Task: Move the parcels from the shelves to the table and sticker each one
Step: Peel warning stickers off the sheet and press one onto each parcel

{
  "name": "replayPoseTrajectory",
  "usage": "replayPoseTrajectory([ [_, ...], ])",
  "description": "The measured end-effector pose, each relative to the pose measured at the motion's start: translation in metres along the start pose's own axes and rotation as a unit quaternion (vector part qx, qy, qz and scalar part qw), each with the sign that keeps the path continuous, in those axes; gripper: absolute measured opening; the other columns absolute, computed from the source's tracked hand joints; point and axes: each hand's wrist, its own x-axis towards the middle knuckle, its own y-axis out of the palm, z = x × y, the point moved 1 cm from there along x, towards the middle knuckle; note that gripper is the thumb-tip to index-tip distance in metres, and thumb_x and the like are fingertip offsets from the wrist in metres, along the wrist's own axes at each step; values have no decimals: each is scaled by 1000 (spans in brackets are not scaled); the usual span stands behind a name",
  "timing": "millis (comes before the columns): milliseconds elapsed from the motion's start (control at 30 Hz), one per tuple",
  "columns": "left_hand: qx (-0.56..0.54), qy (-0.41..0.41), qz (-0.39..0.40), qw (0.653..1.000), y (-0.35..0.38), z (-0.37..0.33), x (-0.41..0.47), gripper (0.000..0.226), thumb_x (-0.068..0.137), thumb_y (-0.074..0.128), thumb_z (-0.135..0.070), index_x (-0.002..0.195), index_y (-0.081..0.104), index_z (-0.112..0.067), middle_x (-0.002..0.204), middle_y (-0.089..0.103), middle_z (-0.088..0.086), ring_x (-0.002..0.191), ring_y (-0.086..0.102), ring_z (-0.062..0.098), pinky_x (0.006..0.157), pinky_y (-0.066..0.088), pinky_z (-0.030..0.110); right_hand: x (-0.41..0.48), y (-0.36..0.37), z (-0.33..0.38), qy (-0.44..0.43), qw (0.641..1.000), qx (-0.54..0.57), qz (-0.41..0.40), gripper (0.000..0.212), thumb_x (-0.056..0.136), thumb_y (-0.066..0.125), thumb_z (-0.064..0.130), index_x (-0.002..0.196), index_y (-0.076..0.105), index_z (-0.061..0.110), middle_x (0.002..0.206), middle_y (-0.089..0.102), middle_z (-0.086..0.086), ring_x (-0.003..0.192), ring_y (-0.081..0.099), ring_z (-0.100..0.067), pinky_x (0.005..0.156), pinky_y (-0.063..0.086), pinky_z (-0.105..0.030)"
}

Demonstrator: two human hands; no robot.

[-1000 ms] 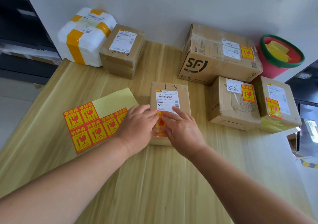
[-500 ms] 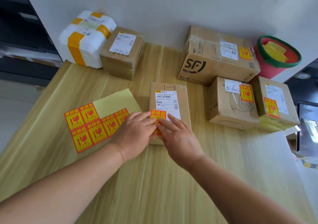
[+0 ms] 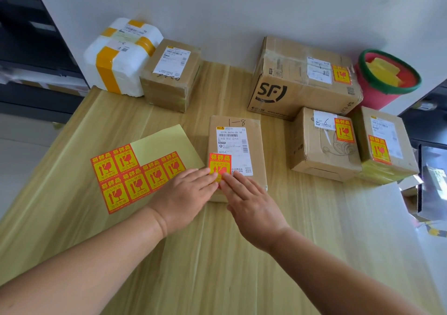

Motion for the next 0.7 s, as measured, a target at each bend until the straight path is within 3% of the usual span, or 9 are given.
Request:
replayPoseTrajectory([
  [100, 3, 13, 7, 1000, 3, 5, -11, 41, 86, 41, -17, 117, 68, -13, 127, 63, 6, 117, 60, 24, 103, 33, 36, -9, -1, -4, -15, 1000, -3, 12, 49, 92, 40, 23, 139, 48, 9, 146, 45, -7, 137, 39, -26, 112, 34, -43],
  [200, 8, 11, 18, 1000, 5, 7, -16, 43, 87, 41, -16, 122, 65, -13, 131, 60, 6, 120, 58, 24, 104, 31, 36, -10, -3, -4, -13, 999, -9, 33, 50, 92, 38, 25, 139, 48, 10, 146, 45, -7, 138, 38, -26, 112, 34, -42],
  [367, -5, -12, 21, 1000, -11, 3, 4, 40, 87, 43, -29, 104, 74, -11, 114, 70, 7, 108, 65, 25, 99, 34, 35, 8, -18, 1, 38, 998, 22, 49, 50, 89, 37, 34, 128, 60, 11, 134, 58, -5, 127, 52, -26, 102, 45, -44],
  [433, -1, -44, 33, 998, -16, 5, 16, 43, 85, 42, -31, 108, 72, -9, 116, 68, 8, 110, 64, 25, 100, 35, 36, 19, -22, 0, 69, 996, 26, 54, 53, 91, 36, 38, 129, 58, 10, 135, 57, -6, 127, 52, -27, 102, 45, -44],
  [533, 24, -99, 68, 992, -18, 12, 32, 44, 88, 51, -30, 122, 63, -6, 130, 60, 11, 123, 55, 28, 104, 40, 42, 36, -24, -2, 95, 992, 27, 75, 63, 93, 26, 47, 137, 50, 8, 144, 48, -8, 136, 41, -28, 110, 31, -42],
  [633, 11, -122, 124, 985, -15, 15, 39, 52, 100, 40, -34, 146, 35, -11, 155, 28, 5, 145, 20, 22, 117, 11, 39, 44, -27, -5, 99, 985, 43, 135, 69, 95, 16, 51, 151, 23, 11, 160, 17, -3, 148, 10, -22, 118, 6, -34],
  [700, 8, -127, 122, 984, -12, 16, 37, 54, 101, 33, -37, 150, 27, -13, 159, 18, 1, 147, 11, 20, 118, 4, 38, 44, -27, -6, 93, 982, 39, 159, 71, 93, 15, 51, 153, 14, 13, 161, 8, -1, 148, 1, -19, 118, 1, -33],
])
